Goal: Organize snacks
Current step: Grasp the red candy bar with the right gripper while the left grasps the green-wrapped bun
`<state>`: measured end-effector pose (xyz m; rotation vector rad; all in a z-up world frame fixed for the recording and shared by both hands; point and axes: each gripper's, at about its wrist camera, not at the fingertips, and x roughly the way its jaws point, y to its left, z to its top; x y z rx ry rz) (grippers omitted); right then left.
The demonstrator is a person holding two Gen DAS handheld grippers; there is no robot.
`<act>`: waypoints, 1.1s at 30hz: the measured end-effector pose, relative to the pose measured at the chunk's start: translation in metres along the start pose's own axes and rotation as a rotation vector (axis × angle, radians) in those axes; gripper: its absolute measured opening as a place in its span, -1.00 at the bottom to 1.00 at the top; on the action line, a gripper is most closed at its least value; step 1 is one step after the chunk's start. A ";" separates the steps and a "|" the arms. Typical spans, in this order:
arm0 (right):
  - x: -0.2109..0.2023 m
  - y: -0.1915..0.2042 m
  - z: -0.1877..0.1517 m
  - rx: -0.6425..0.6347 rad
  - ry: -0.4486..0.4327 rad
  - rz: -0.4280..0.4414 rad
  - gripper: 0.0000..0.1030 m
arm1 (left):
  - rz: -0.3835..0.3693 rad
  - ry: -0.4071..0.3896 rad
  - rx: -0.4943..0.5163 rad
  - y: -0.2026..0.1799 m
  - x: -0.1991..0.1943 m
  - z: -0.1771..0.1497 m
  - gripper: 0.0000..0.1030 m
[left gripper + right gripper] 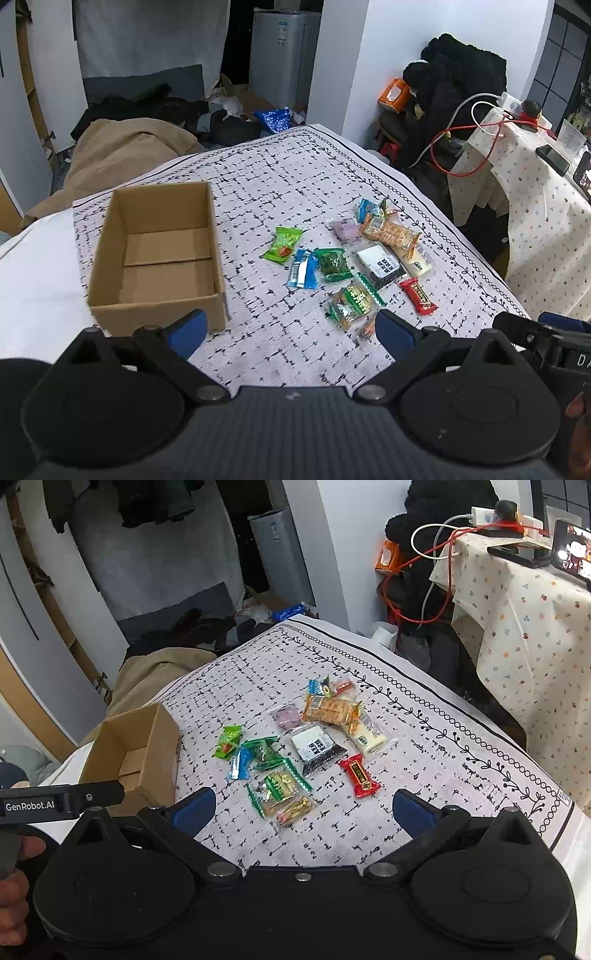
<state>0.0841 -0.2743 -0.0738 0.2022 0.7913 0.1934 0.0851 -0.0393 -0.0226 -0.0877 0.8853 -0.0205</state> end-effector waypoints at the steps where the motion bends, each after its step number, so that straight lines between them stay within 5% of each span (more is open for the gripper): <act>1: 0.003 -0.002 0.001 0.005 0.002 0.001 1.00 | -0.001 0.004 0.002 -0.003 0.004 0.002 0.89; 6: 0.017 -0.014 0.006 0.023 0.016 0.010 0.96 | -0.007 0.028 0.000 -0.014 0.022 0.010 0.87; 24: 0.099 -0.073 0.007 0.185 0.159 0.067 0.36 | 0.010 0.163 -0.058 -0.049 0.104 0.026 0.72; 33: 0.139 -0.089 0.015 0.253 0.202 0.105 0.34 | 0.027 0.283 -0.158 -0.058 0.163 0.025 0.72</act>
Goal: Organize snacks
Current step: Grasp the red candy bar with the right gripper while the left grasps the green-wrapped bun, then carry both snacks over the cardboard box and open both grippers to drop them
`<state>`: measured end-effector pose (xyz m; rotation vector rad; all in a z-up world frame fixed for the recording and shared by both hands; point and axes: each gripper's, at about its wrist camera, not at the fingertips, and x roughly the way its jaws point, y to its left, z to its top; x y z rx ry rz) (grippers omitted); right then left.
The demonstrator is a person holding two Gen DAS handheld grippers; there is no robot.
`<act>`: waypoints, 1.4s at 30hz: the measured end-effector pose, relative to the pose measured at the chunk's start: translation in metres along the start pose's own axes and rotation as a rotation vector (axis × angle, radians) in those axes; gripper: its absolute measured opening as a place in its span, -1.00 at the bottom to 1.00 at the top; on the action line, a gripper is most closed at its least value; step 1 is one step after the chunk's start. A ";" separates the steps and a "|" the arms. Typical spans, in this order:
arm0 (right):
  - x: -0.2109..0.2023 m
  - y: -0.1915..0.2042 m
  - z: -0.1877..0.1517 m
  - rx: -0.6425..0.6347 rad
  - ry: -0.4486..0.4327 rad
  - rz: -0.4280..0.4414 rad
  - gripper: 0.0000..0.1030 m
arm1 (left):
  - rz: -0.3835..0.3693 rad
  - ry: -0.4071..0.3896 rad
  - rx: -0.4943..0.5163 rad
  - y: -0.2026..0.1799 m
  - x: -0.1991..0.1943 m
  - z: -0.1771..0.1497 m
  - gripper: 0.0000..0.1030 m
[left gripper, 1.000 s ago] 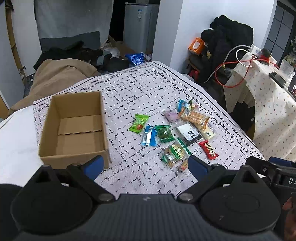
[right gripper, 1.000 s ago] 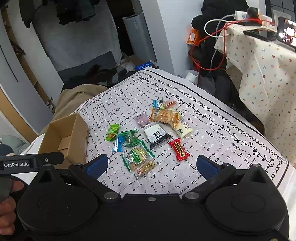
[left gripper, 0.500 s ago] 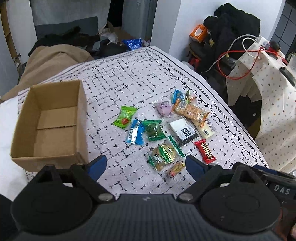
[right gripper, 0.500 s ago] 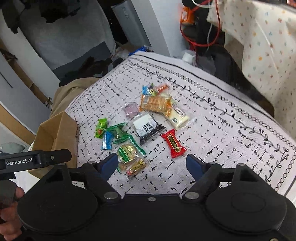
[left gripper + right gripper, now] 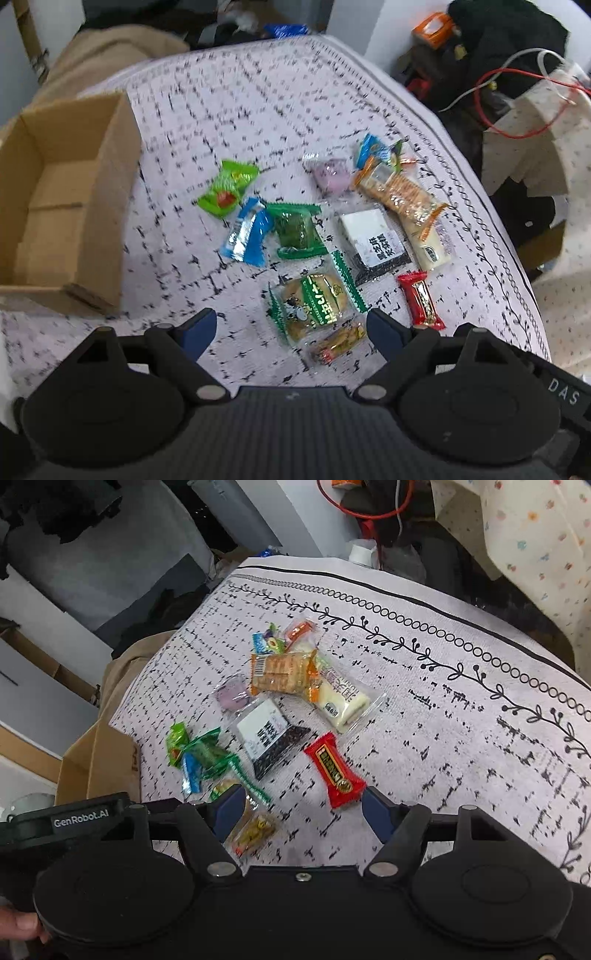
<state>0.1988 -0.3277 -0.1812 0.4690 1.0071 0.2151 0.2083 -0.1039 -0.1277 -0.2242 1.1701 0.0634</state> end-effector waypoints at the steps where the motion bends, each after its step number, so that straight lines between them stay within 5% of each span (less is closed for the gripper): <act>1: 0.005 0.000 0.003 0.000 0.006 -0.008 0.34 | 0.001 0.013 -0.018 0.000 0.006 0.002 0.72; 14: 0.059 0.003 0.013 -0.132 0.094 -0.125 0.33 | -0.014 0.107 -0.246 0.011 0.064 0.017 0.73; 20: 0.073 -0.006 0.014 -0.094 0.127 -0.146 -0.27 | -0.037 0.136 -0.278 0.010 0.089 0.011 0.74; 23: 0.071 -0.006 0.013 -0.081 0.122 -0.133 -0.36 | -0.014 0.117 -0.254 0.005 0.094 0.012 0.73; 24: 0.070 -0.005 0.013 -0.080 0.120 -0.134 -0.39 | -0.008 0.107 -0.244 0.004 0.094 0.014 0.70; 27: 0.063 -0.004 0.014 -0.077 0.100 -0.138 -0.44 | -0.014 0.092 -0.227 0.003 0.091 0.019 0.17; 31: 0.049 0.006 0.011 -0.081 0.071 -0.146 -0.46 | -0.055 0.099 -0.204 0.008 0.087 0.021 -0.02; 42: 0.007 0.050 -0.004 -0.083 -0.031 -0.139 -0.48 | -0.162 0.019 -0.208 0.041 0.034 0.020 -0.03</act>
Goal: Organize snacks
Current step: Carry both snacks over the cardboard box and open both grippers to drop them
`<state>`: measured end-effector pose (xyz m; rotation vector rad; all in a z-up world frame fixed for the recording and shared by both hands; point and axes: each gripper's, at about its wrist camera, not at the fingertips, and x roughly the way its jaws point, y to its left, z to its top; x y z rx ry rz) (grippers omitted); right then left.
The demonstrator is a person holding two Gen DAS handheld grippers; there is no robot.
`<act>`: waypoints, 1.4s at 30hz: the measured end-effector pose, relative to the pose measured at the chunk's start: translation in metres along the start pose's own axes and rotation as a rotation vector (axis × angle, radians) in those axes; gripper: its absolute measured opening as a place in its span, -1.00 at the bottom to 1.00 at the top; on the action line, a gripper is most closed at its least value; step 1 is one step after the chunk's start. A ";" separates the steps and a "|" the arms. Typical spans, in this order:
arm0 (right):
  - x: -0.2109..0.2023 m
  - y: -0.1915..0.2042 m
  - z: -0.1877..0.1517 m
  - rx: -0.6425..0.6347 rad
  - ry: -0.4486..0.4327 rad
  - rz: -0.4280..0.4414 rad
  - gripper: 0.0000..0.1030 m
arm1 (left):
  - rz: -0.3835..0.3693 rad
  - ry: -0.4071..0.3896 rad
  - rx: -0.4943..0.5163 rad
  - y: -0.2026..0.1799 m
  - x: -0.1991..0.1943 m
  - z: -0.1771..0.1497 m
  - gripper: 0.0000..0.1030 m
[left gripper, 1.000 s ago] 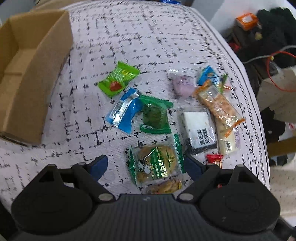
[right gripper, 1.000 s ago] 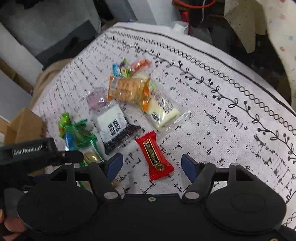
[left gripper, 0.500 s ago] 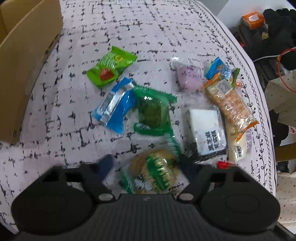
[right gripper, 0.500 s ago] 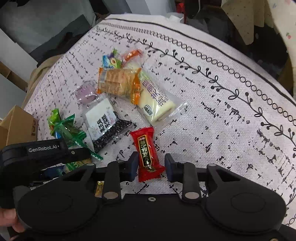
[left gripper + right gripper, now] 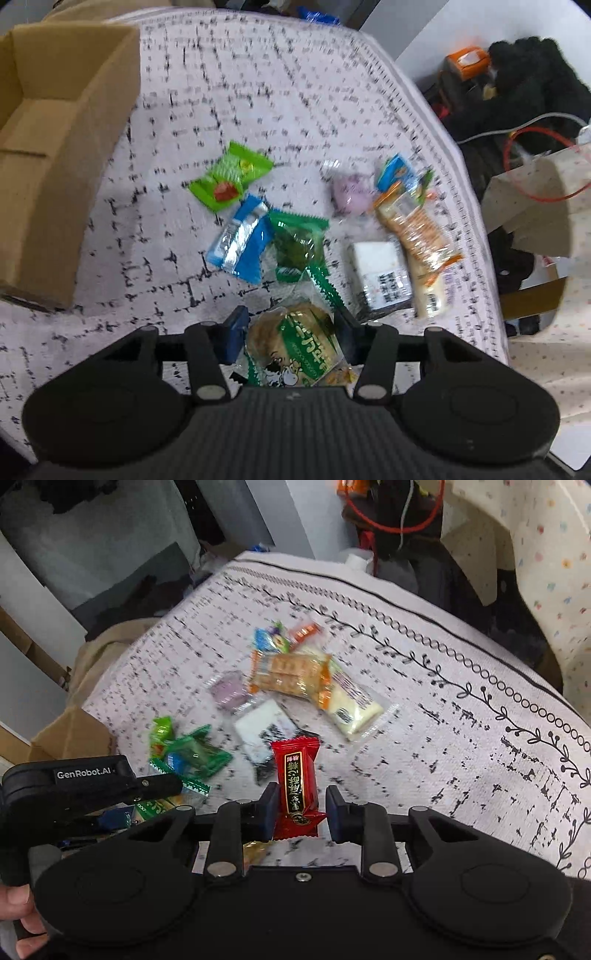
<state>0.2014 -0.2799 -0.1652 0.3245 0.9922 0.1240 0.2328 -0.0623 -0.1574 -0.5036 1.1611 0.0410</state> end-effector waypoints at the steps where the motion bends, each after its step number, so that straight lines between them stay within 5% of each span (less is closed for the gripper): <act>1: -0.004 0.004 -0.001 -0.003 -0.009 0.000 -0.48 | -0.010 -0.015 0.009 0.000 -0.007 0.000 -0.03; 17: -0.061 0.065 -0.021 -0.046 -0.134 0.030 -0.49 | -0.065 -0.238 0.010 0.043 -0.108 0.000 -0.03; 29: -0.079 0.111 -0.021 -0.128 -0.170 0.064 -0.49 | -0.020 -0.370 -0.078 0.081 -0.154 0.011 -0.03; 42: -0.065 0.159 -0.015 -0.187 -0.149 0.122 -0.49 | 0.029 -0.383 -0.214 0.132 -0.150 0.029 -0.03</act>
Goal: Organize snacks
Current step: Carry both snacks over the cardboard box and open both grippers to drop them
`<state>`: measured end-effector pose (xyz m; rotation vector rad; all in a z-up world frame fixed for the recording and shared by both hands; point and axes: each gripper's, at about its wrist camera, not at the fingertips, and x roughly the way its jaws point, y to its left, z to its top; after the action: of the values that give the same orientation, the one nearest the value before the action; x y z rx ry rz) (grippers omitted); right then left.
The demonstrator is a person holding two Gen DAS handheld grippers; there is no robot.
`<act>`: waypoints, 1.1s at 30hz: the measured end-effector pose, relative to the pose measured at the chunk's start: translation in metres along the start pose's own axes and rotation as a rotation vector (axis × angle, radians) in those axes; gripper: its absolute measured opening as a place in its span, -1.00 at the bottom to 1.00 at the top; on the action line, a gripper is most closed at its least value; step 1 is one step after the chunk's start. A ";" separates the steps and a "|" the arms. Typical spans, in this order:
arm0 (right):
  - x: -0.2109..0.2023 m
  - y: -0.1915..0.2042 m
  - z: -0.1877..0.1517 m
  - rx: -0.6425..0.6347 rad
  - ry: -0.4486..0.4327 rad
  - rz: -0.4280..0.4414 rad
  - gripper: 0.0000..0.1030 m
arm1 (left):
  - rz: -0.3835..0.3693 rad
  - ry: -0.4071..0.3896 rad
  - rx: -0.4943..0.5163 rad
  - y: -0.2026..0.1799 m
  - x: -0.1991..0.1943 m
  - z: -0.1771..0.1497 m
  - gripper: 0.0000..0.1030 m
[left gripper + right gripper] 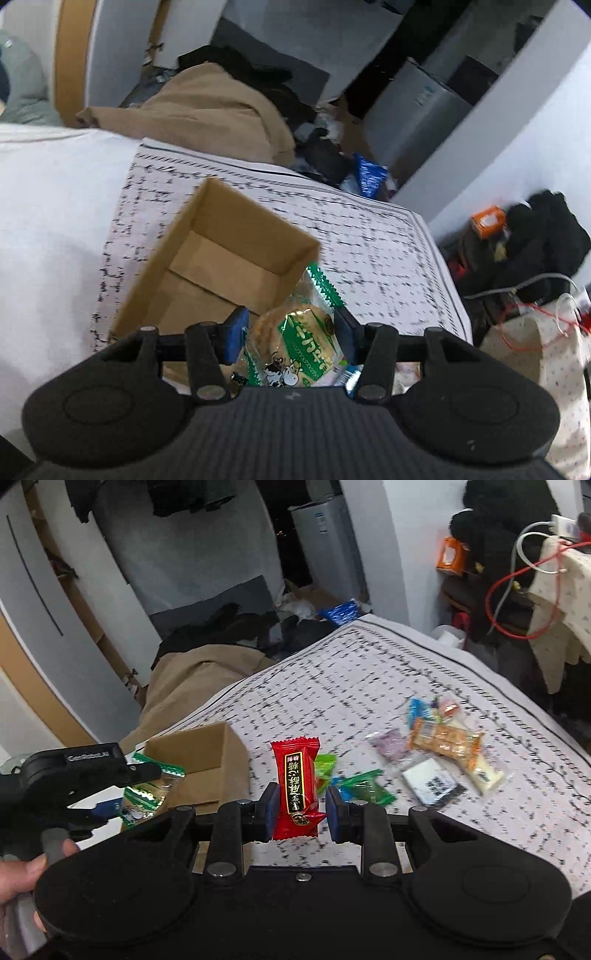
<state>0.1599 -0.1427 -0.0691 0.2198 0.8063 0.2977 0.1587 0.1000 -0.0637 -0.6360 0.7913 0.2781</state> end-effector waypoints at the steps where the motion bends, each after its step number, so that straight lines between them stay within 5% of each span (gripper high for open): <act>1: 0.003 0.003 0.000 -0.004 0.006 0.006 -0.49 | 0.007 0.006 -0.015 0.004 0.003 0.003 -0.03; 18: 0.066 0.069 0.003 -0.059 0.101 0.102 -0.49 | 0.053 0.034 -0.161 0.061 0.029 0.044 -0.02; 33: 0.104 0.103 0.002 -0.076 0.138 0.141 -0.40 | 0.042 0.036 -0.156 0.078 0.043 0.058 0.06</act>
<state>0.2113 -0.0108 -0.1065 0.1867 0.9156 0.4796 0.1856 0.1968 -0.0975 -0.7731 0.8233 0.3695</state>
